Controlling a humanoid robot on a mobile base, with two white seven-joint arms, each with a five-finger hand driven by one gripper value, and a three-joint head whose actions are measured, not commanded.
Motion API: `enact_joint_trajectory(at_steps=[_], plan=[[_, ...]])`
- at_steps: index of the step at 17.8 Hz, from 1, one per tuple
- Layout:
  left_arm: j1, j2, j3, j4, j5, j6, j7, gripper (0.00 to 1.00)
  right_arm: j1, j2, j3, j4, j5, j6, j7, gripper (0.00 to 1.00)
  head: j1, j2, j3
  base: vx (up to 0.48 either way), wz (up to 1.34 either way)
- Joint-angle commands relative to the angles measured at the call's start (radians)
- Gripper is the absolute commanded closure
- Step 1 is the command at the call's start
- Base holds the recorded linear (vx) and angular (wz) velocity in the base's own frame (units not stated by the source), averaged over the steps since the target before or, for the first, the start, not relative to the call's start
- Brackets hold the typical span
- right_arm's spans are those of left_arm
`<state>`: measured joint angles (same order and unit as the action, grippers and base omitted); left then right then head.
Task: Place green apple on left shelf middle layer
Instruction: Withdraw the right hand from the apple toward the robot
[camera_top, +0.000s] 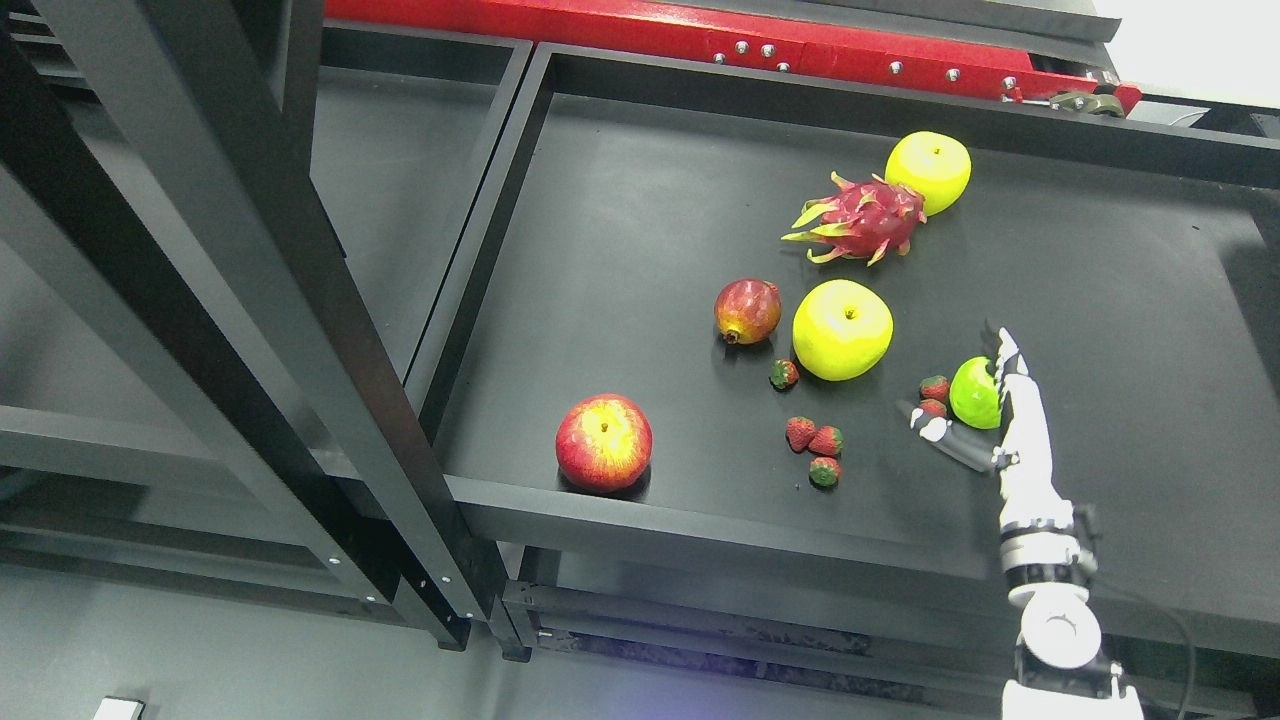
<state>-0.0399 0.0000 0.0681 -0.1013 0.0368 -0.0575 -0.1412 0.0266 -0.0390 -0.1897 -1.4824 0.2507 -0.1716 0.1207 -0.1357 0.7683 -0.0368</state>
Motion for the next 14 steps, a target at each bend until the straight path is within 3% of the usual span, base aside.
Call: enact_joint_trajectory(at_steps=[1,4,14], plan=[[0.0,0.017,0.001,0.0,0.0,-0.001,0.0,0.0,0.15,0.022,0.157,-0.136,-0.125,0.012,-0.041,0.0,0.0,0.0,0.0,0.0,0.0],[0.0,0.017,0.001,0.0,0.0,0.001,0.0,0.0,0.138,0.022,0.202,-0.136,-0.125,0.095,-0.105,0.0,0.0,0.0,0.0,0.0,0.0],[0.0,0.017,0.001,0.0,0.0,-0.001,0.0,0.0,0.067,0.022,0.197,-0.15,-0.153,0.089,-0.102,0.0,0.0,0.0,0.0,0.0,0.0]])
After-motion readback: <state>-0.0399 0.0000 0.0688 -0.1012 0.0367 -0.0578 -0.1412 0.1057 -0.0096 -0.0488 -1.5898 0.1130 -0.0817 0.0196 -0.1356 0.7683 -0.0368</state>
